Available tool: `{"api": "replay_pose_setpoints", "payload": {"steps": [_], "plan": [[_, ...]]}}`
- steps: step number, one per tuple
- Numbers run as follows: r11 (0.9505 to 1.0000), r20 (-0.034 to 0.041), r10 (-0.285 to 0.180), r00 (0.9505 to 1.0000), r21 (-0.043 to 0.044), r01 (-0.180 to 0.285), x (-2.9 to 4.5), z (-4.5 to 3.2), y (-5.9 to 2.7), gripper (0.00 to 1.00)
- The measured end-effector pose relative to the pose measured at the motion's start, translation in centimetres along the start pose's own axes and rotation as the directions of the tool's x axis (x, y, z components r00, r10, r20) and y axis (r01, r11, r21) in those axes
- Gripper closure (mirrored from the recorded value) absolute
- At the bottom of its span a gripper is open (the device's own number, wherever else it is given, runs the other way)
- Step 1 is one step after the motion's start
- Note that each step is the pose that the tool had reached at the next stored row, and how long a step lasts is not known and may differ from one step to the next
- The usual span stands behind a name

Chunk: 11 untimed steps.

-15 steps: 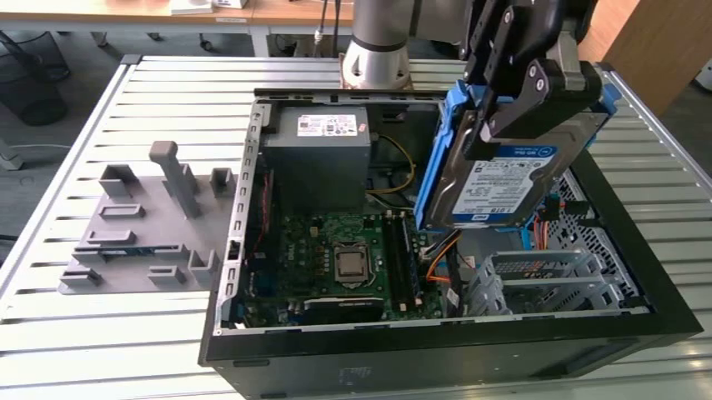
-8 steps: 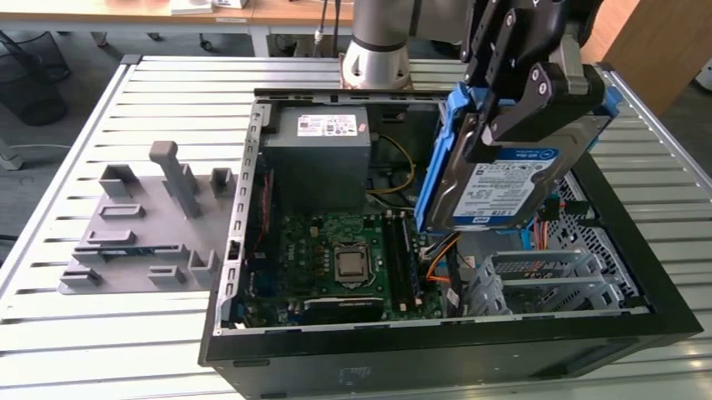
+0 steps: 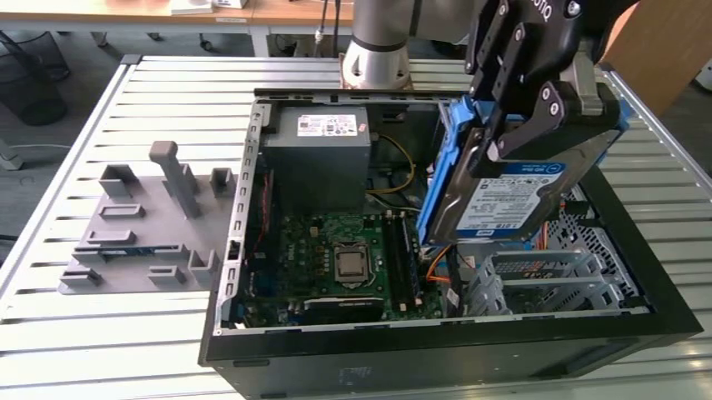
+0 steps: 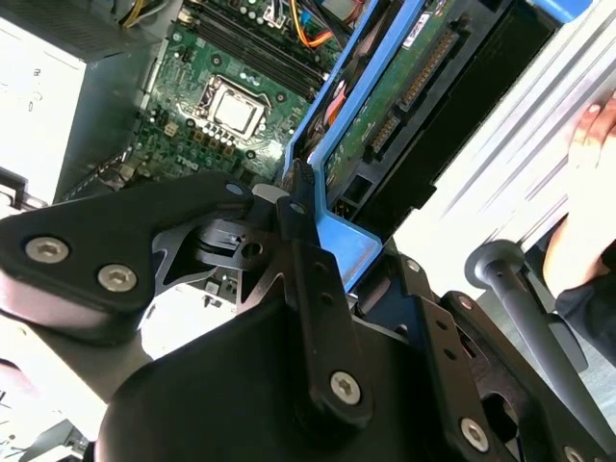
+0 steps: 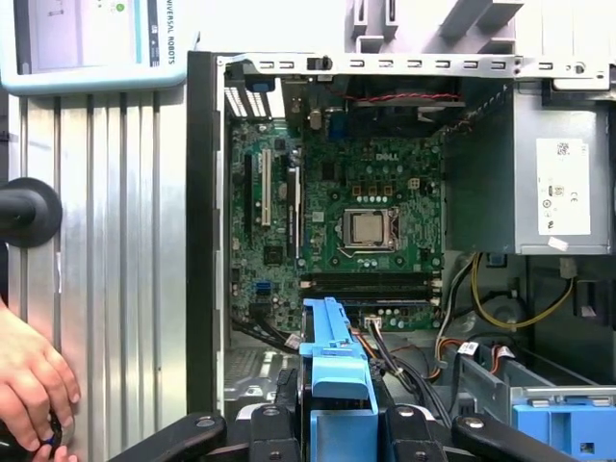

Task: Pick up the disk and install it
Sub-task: 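Insert the disk into the insertion slot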

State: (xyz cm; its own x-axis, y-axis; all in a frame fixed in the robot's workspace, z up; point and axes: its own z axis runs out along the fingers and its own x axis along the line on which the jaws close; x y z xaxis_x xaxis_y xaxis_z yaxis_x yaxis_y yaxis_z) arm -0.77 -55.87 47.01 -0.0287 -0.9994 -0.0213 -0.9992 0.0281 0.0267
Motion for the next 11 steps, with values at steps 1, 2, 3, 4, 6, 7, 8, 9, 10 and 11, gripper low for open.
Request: {"api": "replay_pose_setpoints", "payload": {"steps": [1,2,3,4,6,7,8,9,10,11], "plan": [[1.0000,0.0000,0.000,1.0000,0.0000,0.000,0.05,0.01,-0.01,0.64],[1.0000,0.0000,0.000,1.0000,0.0000,0.000,0.10,0.02,-0.02,0.64],[1.0000,0.0001,0.000,1.0000,0.0000,0.000,0.13,0.04,-0.07,0.64],[1.0000,0.0002,0.000,1.0000,0.0000,0.000,0.14,0.06,-0.28,0.64],[1.0000,-0.0002,0.000,1.0000,-0.0002,0.000,0.15,0.05,-0.82,0.64],[1.0000,-0.0003,0.000,1.0000,-0.0003,0.000,0.15,0.06,-0.98,0.64],[1.0000,-0.0002,0.000,1.0000,-0.0003,0.000,0.16,0.08,-1.03,0.64],[1.0000,-0.0002,0.000,1.0000,-0.0003,0.000,0.17,0.09,-1.03,0.64],[1.0000,0.0001,0.000,1.0000,-0.0002,0.000,0.22,0.13,-1.03,0.64],[1.0000,0.0000,0.000,1.0000,0.0001,0.000,0.30,0.15,-1.04,0.64]]}}
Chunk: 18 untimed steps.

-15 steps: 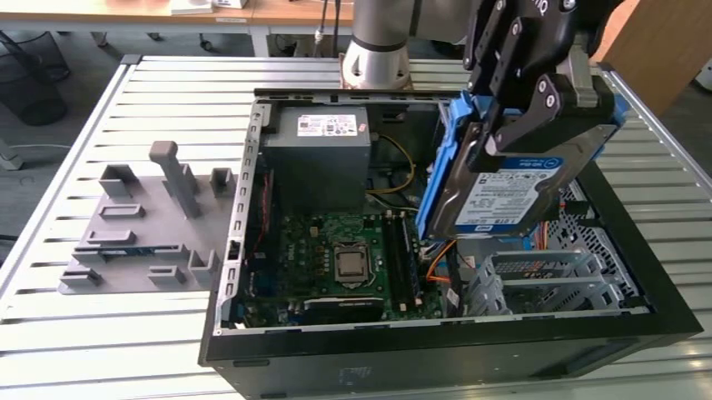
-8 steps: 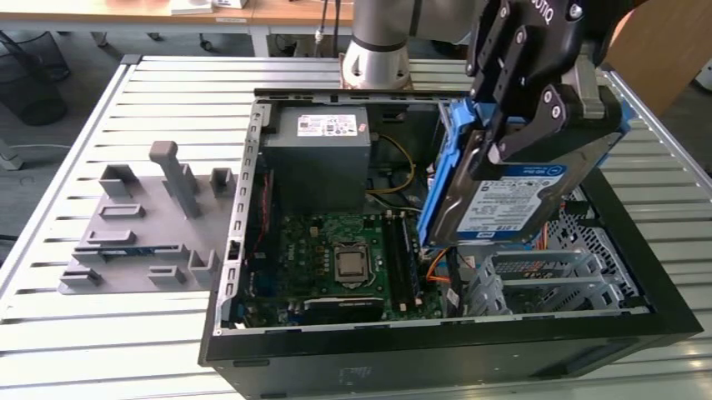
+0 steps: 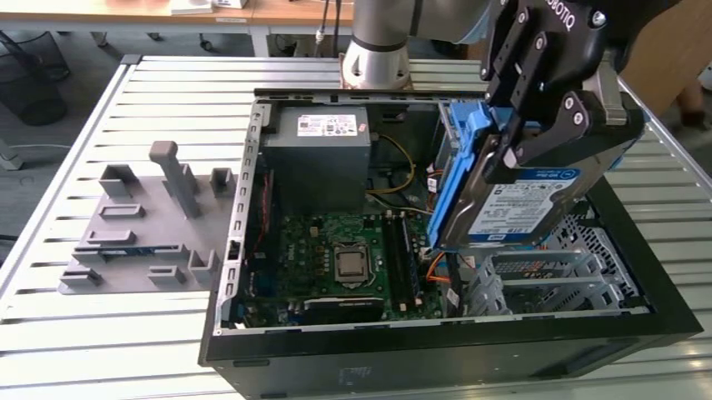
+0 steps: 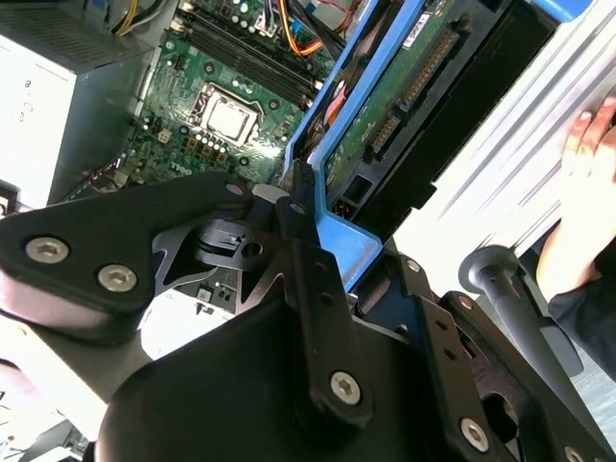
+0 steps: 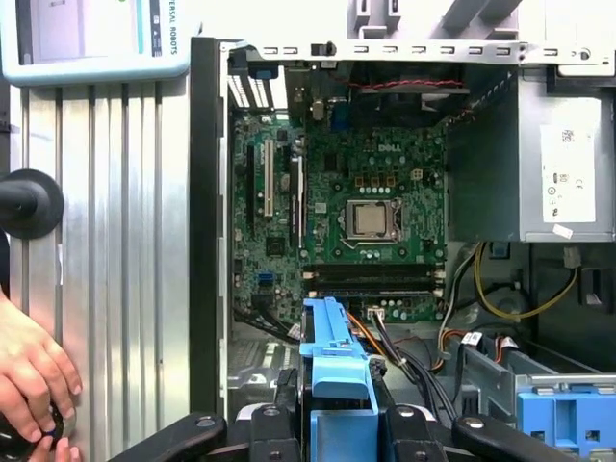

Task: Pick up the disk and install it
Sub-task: 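Insert the disk into the insertion slot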

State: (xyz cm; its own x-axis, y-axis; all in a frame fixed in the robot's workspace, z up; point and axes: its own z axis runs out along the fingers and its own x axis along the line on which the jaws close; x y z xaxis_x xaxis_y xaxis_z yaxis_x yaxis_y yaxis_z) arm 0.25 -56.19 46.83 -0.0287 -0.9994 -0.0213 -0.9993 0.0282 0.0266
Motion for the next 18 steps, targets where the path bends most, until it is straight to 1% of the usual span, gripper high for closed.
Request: {"api": "replay_pose_setpoints", "payload": {"steps": [5,7,14,16,18], "plan": [[1.0000,0.0001,0.000,1.0000,0.0007,0.000,0.80,0.14,-0.03,0.64],[1.0000,0.0000,0.000,1.0000,0.0007,0.000,1.01,0.19,-0.10,0.64],[1.0000,-0.0001,0.000,1.0000,0.0007,0.000,1.01,0.28,-1.43,0.64],[1.0000,-0.0001,0.000,1.0000,0.0007,0.000,1.01,0.31,-1.69,0.64],[1.0000,-0.0001,0.000,1.0000,0.0007,0.000,1.01,0.32,-1.77,0.64]]}}
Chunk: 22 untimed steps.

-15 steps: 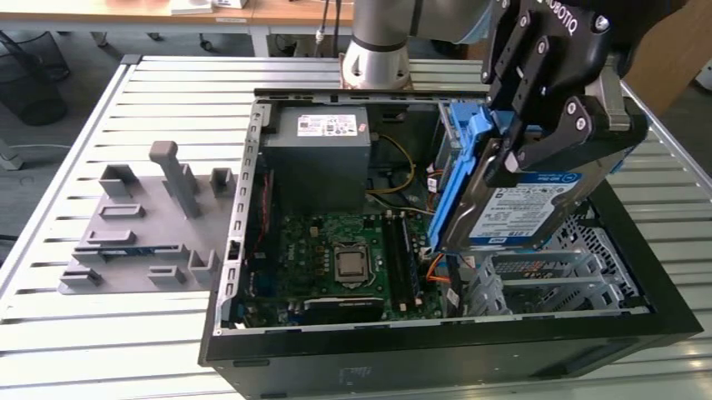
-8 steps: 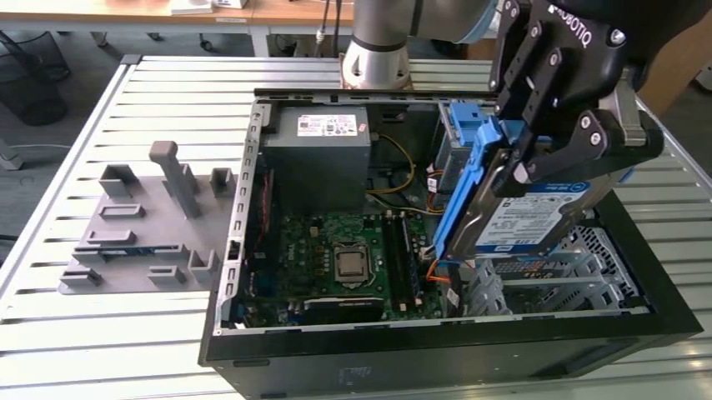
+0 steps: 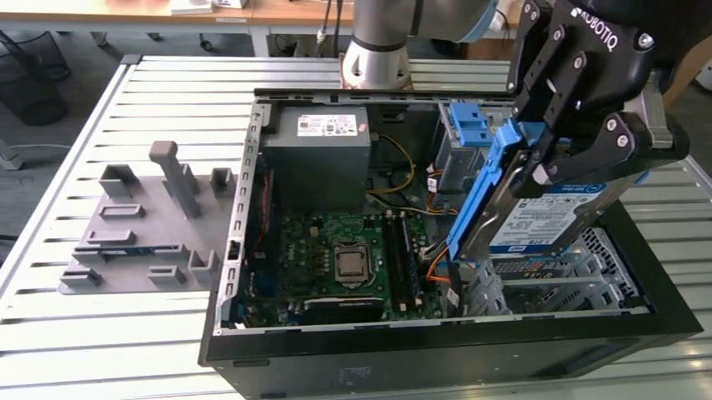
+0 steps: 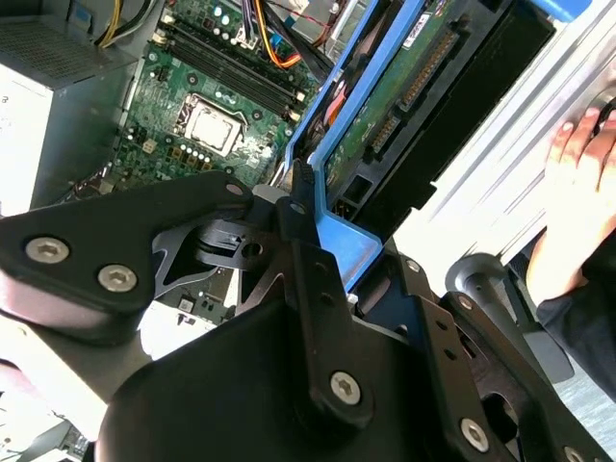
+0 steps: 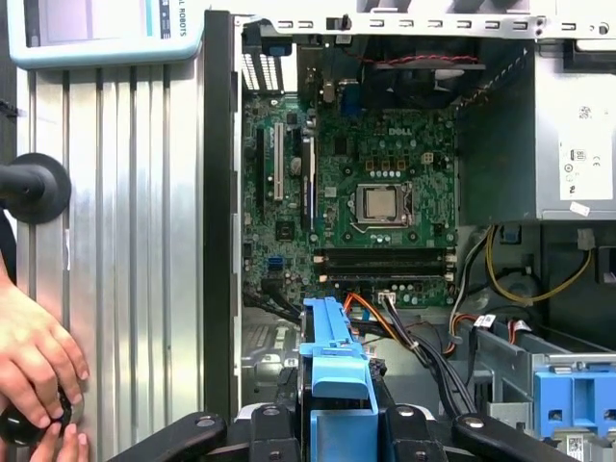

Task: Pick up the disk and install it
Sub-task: 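Insert the disk into the insertion slot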

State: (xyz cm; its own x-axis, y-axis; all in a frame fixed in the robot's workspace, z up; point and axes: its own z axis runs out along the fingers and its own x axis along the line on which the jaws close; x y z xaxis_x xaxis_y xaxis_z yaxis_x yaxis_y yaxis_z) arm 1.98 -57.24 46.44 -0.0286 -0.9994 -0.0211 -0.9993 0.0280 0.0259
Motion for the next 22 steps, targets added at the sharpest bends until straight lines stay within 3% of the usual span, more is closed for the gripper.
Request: {"api": "replay_pose_setpoints", "payload": {"steps": [5,12,14,17,22], "plan": [[1.0000,0.0001,0.000,1.0000,0.0000,0.000,0.00,0.01,-0.09,0.64],[1.0000,0.0001,0.000,1.0000,0.0000,0.000,-0.05,0.16,-2.01,0.64],[1.0000,0.0003,0.000,1.0000,0.0014,0.000,-0.06,0.22,-2.11,0.64],[0.9999,0.0002,0.000,1.0000,0.0101,0.000,-0.05,0.28,-2.12,0.64],[0.9999,0.0003,0.000,1.0000,0.0104,0.000,-0.07,0.46,-2.98,0.64]]}}
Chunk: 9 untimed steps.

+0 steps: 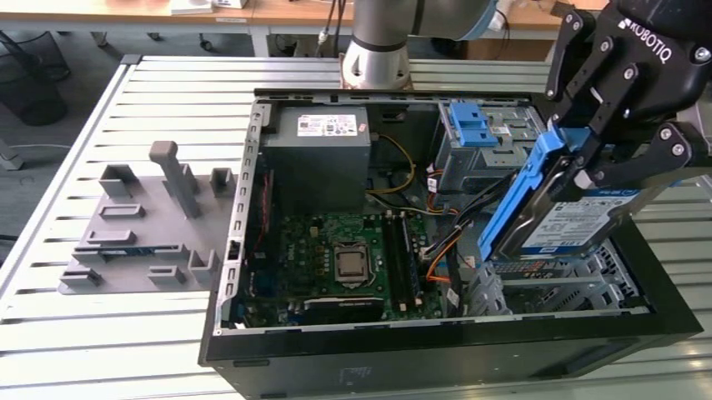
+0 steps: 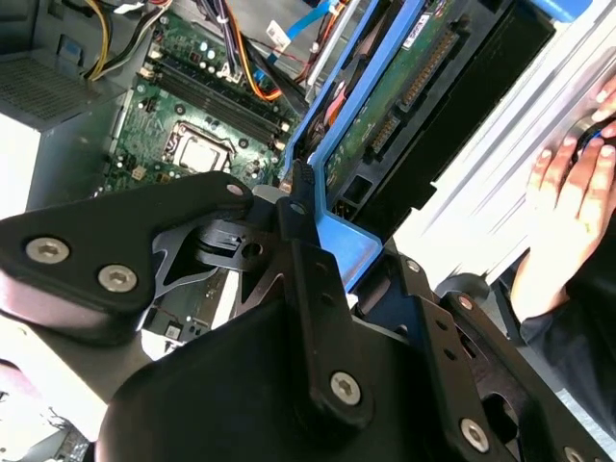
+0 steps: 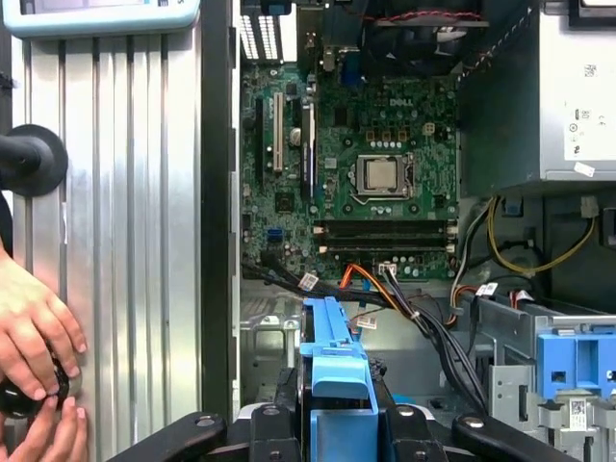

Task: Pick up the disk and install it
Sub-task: 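Insert the disk into the insertion slot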

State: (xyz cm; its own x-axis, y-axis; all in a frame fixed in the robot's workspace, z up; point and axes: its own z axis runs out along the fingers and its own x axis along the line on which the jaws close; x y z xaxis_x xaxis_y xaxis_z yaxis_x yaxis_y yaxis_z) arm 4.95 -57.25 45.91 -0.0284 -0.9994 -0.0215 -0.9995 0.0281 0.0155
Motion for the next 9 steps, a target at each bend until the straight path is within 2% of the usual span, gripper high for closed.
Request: {"api": "replay_pose_setpoints", "payload": {"steps": [5,9], "plan": [[1.0000,-0.0010,0.000,1.0000,0.0000,0.000,0.08,0.48,-0.18,0.64],[1.0000,-0.0014,0.000,1.0000,0.0000,0.000,0.09,0.51,-0.19,0.64]]}}
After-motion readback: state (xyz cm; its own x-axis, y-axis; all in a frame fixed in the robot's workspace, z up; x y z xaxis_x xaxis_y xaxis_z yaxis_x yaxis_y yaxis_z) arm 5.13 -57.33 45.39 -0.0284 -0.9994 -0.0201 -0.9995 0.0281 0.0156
